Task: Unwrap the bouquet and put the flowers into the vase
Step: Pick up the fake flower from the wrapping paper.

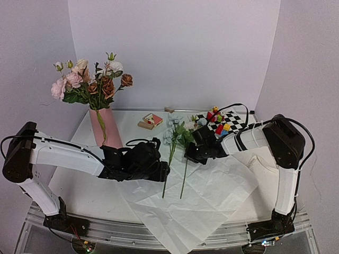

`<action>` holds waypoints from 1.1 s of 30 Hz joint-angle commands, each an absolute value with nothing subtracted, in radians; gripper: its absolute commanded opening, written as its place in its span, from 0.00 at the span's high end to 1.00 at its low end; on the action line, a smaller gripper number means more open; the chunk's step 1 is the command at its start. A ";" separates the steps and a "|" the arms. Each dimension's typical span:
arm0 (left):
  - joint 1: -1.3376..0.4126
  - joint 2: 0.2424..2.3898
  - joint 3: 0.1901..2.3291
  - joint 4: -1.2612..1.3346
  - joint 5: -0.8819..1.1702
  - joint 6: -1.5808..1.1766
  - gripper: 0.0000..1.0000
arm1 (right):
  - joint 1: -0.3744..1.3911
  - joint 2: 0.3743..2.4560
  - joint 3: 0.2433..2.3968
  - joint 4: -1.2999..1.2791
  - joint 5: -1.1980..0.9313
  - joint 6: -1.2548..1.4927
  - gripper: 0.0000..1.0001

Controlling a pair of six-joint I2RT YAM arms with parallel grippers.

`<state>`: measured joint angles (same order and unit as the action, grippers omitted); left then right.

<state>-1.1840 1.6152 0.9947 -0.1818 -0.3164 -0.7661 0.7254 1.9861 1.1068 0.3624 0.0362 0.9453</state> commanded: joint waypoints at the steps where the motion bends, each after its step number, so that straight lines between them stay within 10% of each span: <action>1: -1.176 1.585 1.040 -0.160 -0.331 -0.748 0.32 | 0.730 1.855 1.073 0.319 0.168 0.944 1.00; 33: -1.177 1.437 0.906 0.050 -0.302 -0.671 0.24 | 0.732 1.350 0.819 0.555 -0.197 0.610 0.99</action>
<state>-1.1792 1.4156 0.9333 -0.0176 -0.2983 -0.7231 0.7254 1.3705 0.7879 0.5099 -0.1494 0.6309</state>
